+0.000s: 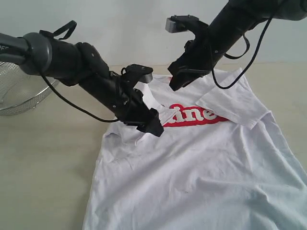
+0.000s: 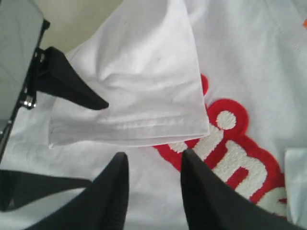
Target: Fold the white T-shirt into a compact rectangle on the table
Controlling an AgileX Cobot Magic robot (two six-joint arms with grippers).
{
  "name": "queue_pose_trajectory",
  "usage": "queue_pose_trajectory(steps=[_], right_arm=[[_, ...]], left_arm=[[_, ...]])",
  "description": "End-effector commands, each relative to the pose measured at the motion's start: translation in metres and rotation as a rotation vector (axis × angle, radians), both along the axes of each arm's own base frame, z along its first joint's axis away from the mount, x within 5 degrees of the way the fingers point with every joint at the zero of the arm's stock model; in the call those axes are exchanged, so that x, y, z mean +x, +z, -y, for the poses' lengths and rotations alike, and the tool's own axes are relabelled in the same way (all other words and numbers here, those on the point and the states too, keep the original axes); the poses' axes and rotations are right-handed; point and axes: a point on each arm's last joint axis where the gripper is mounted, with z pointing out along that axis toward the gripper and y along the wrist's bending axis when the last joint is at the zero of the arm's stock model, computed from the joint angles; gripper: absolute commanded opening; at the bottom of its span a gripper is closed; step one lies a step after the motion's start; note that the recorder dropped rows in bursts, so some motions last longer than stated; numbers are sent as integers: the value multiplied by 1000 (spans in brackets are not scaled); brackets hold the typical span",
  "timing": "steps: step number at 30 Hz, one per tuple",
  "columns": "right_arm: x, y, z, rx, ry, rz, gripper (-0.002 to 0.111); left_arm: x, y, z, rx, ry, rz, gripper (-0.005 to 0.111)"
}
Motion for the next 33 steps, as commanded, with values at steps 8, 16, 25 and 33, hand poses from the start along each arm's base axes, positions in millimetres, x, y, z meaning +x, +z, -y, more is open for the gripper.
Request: queue_pose_trajectory(steps=[8, 16, 25, 33], right_arm=[[-4, 25, 0, 19, -16, 81, 40], [-8, 22, -4, 58, 12, 14, 0], [-11, -32, -67, 52, 130, -52, 0], [-11, -53, -79, 48, 118, -96, 0]], left_arm=[[3, 71, -12, 48, -77, 156, 42], [10, 71, -70, 285, 43, 97, 4], [57, 33, -66, 216, 186, 427, 4], [125, 8, -61, 173, 252, 559, 4]])
